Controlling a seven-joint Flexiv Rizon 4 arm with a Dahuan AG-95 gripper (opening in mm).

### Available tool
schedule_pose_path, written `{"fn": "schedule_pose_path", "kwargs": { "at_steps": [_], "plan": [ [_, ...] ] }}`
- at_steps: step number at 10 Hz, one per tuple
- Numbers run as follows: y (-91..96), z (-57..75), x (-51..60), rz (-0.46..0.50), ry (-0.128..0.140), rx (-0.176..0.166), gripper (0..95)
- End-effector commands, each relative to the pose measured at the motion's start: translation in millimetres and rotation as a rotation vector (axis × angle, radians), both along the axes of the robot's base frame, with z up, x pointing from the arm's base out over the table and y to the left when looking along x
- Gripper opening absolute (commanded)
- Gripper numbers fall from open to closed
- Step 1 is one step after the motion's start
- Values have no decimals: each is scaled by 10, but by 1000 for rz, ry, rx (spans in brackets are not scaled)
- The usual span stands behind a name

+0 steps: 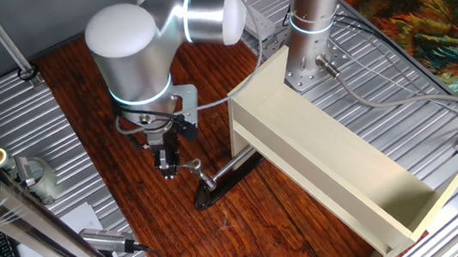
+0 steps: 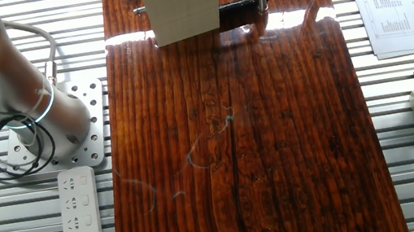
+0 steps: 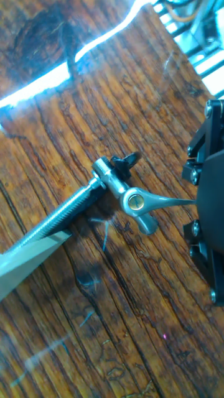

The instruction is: Turn on the water tap

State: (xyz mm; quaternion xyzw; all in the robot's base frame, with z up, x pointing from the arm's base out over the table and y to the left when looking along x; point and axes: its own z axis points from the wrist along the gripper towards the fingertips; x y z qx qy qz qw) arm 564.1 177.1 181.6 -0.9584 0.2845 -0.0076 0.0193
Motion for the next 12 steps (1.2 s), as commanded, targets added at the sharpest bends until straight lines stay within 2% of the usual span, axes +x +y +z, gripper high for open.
{"fn": "schedule_pose_path", "kwargs": {
  "at_steps": [1,3,6,7,8,11,12],
  "plan": [
    [-90,184,-6,-93,0,9,380],
    [-206,340,-3,-219,-11,19,380],
    [-427,431,33,-428,-9,29,380],
    [-548,475,45,-527,0,40,190],
    [-608,498,47,-589,4,47,190],
    [-646,543,38,-891,22,51,190],
    [-635,564,28,-1076,31,65,190]
  ]
}}
